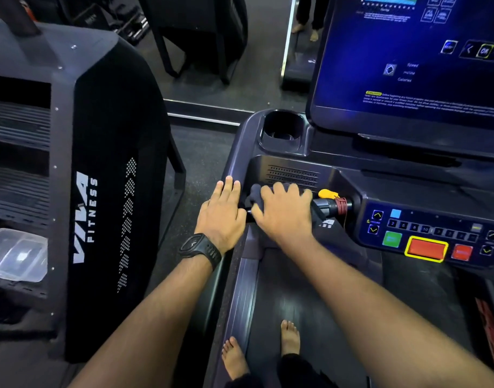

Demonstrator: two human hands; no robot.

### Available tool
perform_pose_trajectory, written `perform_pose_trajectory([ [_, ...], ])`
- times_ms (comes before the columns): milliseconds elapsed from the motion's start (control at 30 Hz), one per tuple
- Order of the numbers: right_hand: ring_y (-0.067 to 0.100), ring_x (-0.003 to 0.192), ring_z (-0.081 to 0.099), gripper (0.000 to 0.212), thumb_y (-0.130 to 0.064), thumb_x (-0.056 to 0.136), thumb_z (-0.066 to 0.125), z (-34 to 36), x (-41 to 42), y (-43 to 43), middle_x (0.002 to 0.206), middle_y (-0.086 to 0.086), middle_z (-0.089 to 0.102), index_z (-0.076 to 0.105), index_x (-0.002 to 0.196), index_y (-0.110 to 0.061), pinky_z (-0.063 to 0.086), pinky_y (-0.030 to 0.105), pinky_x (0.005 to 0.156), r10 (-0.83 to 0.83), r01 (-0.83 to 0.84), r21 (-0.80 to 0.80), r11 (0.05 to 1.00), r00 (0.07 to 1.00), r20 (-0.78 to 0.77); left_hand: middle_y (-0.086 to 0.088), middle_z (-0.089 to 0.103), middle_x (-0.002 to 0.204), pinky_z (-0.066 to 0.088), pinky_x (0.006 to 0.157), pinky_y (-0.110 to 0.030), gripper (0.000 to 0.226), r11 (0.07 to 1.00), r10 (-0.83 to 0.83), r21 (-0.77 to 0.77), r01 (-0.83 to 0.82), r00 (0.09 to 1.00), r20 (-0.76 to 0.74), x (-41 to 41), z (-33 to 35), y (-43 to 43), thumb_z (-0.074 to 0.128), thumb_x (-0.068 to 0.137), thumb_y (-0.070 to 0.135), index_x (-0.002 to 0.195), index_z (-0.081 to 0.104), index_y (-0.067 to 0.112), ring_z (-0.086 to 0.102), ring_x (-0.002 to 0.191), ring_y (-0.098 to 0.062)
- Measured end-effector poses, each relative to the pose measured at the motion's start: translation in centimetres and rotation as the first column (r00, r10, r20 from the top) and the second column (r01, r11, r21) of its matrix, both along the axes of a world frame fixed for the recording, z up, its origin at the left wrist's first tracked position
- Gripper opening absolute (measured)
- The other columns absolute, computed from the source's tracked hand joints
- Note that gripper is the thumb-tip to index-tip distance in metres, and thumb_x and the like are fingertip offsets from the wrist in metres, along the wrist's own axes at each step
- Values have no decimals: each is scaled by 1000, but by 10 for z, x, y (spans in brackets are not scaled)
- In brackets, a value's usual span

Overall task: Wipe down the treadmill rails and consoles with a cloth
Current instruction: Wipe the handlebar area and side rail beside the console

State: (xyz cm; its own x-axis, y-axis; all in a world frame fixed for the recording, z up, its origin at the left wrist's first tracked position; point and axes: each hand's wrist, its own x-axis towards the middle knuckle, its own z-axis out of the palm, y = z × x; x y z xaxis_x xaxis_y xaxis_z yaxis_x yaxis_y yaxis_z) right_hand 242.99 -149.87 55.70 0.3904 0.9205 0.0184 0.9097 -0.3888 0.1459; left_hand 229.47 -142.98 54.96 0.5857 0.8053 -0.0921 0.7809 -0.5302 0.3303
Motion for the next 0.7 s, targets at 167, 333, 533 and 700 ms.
perform_pose_trajectory([
  [167, 33, 99, 57, 48, -58, 92, 41, 0, 4, 2, 110, 3, 66, 64, 111, -21, 39, 49, 84, 45, -45, 65, 997, 999, -3, -3, 4, 168, 28, 119, -45, 68, 1000, -2, 3, 2, 1000, -4, 1, 0, 1, 37, 96, 24, 159, 14, 16, 3, 154, -18],
  [333, 34, 104, 55, 51, -54, 92, 41, -11, -5, -17, 120, 7, 62, 59, 123, -18, 39, 51, 88, -28, 27, 35, 999, 999, 33, -3, 4, 168, 28, 119, -45, 68, 1000, -1, 5, 1, 1000, -13, 0, -2, 1, 37, 96, 26, 159, 14, 16, 3, 154, -18],
  [533, 33, 98, 58, 47, -56, 93, 39, 6, 17, 8, 109, 3, 67, 65, 109, -21, 41, 47, 82, 4, -3, 30, 1000, 1000, -29, -3, 4, 168, 29, 119, -46, 68, 1000, -8, 15, 8, 1000, -23, 0, -1, 1, 37, 96, 26, 159, 13, 16, 3, 154, -19],
  [700, 33, 98, 55, 47, -54, 92, 45, -13, 5, -30, 111, 5, 63, 61, 118, -19, 40, 49, 84, -28, 19, 114, 993, 997, 72, -3, 4, 168, 28, 119, -45, 67, 1000, -9, 23, 10, 999, -33, 0, -1, -1, 36, 97, 27, 159, 13, 16, 4, 154, -19],
])
